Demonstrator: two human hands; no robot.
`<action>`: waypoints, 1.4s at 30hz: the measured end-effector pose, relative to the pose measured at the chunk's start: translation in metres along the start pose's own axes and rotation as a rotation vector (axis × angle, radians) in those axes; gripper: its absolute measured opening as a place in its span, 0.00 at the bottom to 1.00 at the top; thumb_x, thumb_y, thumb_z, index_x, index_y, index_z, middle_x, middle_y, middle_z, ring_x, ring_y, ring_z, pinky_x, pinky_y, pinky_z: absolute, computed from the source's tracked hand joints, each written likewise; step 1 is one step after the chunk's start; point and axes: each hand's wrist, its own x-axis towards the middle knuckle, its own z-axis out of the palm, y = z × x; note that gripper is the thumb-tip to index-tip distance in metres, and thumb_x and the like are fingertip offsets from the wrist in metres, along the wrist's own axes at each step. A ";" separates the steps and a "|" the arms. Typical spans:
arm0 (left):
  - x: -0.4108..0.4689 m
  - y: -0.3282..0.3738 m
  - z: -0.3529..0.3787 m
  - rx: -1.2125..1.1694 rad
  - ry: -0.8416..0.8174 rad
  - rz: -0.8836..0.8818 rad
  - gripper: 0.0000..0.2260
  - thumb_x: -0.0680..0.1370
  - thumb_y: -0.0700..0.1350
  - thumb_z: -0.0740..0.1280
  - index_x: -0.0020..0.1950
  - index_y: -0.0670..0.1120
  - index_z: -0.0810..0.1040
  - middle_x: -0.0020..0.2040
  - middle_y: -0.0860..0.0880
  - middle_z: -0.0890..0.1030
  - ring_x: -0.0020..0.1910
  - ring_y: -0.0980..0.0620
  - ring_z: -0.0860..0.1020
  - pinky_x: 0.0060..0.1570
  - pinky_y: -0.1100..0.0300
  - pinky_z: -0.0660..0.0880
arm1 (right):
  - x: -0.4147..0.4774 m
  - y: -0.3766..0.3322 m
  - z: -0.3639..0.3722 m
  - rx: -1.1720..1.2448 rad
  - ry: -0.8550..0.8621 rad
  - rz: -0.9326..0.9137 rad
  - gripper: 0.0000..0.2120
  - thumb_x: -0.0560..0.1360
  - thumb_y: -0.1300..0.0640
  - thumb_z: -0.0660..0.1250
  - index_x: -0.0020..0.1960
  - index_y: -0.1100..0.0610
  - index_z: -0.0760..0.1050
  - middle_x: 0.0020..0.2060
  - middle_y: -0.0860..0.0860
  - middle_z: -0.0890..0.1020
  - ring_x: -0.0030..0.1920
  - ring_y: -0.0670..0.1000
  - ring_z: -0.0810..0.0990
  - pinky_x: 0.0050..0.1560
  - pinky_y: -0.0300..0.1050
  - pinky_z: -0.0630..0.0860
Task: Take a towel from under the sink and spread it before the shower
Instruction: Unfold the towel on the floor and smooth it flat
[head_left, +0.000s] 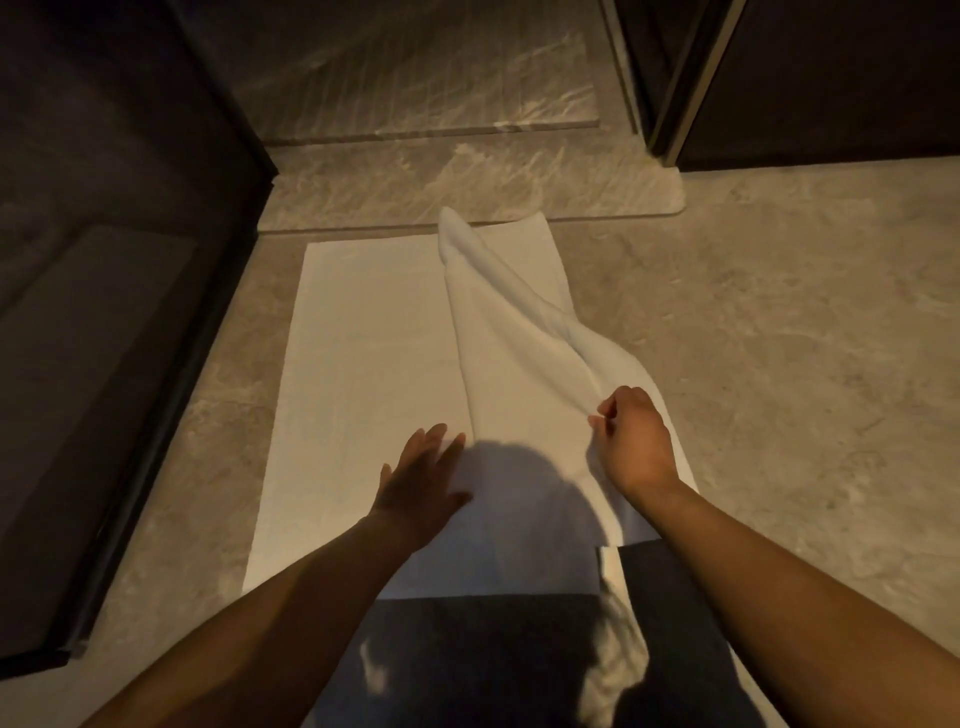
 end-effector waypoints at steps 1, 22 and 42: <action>0.000 0.001 0.000 -0.005 -0.002 -0.005 0.32 0.78 0.57 0.60 0.77 0.51 0.49 0.78 0.49 0.47 0.77 0.46 0.45 0.71 0.40 0.56 | 0.001 0.005 -0.008 -0.007 0.032 0.010 0.03 0.75 0.63 0.64 0.46 0.63 0.72 0.47 0.59 0.76 0.45 0.58 0.76 0.44 0.43 0.67; 0.011 0.017 -0.007 0.097 -0.139 0.082 0.36 0.76 0.65 0.56 0.75 0.60 0.38 0.76 0.51 0.34 0.75 0.43 0.35 0.69 0.30 0.51 | -0.016 0.028 0.008 -0.532 -0.516 -0.072 0.32 0.77 0.35 0.43 0.75 0.44 0.35 0.74 0.47 0.33 0.74 0.54 0.33 0.71 0.63 0.41; 0.008 0.019 -0.008 0.068 -0.093 0.051 0.35 0.76 0.63 0.58 0.76 0.59 0.42 0.77 0.52 0.36 0.75 0.45 0.36 0.69 0.33 0.51 | -0.020 0.053 -0.023 -0.449 -0.355 -0.034 0.32 0.76 0.36 0.41 0.76 0.47 0.39 0.76 0.50 0.40 0.76 0.56 0.39 0.73 0.60 0.49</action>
